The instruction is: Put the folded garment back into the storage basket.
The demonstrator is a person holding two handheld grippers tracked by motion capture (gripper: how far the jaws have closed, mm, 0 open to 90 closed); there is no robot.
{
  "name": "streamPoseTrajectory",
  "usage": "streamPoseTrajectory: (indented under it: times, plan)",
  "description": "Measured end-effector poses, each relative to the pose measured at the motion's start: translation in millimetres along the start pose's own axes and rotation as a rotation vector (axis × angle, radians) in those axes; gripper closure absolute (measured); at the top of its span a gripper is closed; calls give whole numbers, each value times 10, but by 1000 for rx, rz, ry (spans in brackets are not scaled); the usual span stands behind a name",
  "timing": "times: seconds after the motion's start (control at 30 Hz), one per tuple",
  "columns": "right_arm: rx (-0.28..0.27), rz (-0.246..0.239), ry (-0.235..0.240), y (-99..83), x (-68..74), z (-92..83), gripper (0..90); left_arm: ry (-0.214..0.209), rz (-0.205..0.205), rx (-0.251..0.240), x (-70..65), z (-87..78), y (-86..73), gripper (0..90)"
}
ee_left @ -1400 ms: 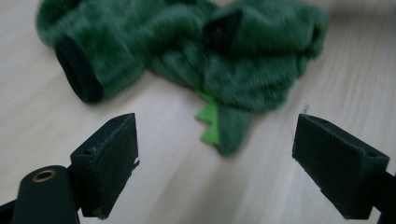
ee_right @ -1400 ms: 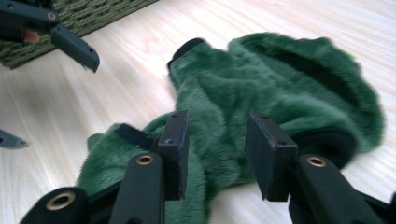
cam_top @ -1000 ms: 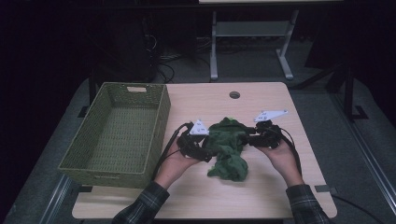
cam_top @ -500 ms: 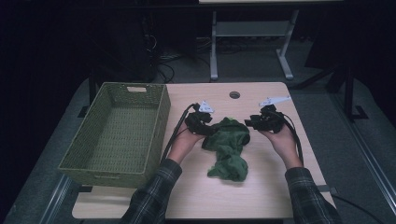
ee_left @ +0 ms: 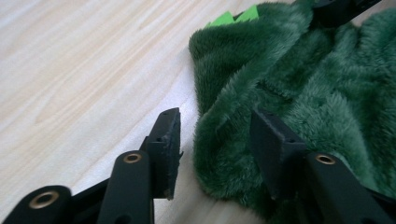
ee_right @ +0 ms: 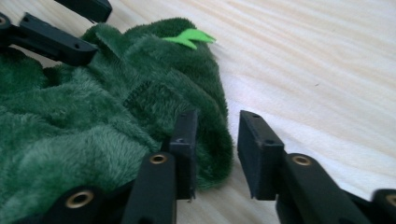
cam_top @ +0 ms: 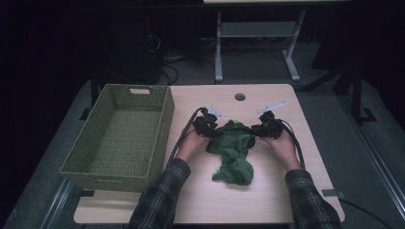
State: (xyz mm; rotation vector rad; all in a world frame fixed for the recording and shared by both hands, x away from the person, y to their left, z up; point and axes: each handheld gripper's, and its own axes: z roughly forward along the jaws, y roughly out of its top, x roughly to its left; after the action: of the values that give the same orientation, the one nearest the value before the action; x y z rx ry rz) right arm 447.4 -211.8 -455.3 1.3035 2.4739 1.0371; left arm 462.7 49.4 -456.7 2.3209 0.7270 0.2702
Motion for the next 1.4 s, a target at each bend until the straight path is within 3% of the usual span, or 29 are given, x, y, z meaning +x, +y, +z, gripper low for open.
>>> streamPoseTrajectory:
  times: [0.27, 0.4, 0.5, 0.67, 0.87, 1.13, 1.27, 1.4]
  plan:
    - [20, -1, 2, -19, 3, 98, 710, -12, -21, 15, 22, 68, -18, 671]
    - [23, -7, 10, -19, 32, 124, 840, -19, -37, 28, 38, 68, -20, 789]
    - [24, -12, 13, -10, 46, 120, 870, -11, -35, 33, 29, 47, -12, 864]
    - [4, -2, 20, 12, 50, 63, 876, -18, -48, 3, 23, -42, 35, 872]
    - [-49, 2, -4, 83, 37, -112, 883, -5, -33, -60, -7, -226, 196, 871]
    - [-91, 22, 3, 257, 5, -342, 883, 8, -1, -141, -59, -483, 445, 871]
    - [-143, 2, -11, 326, 37, -482, 883, 9, 7, -172, -114, -590, 505, 871]
    - [-136, -18, -7, 294, 88, -541, 883, 8, 22, -177, -188, -669, 473, 870]
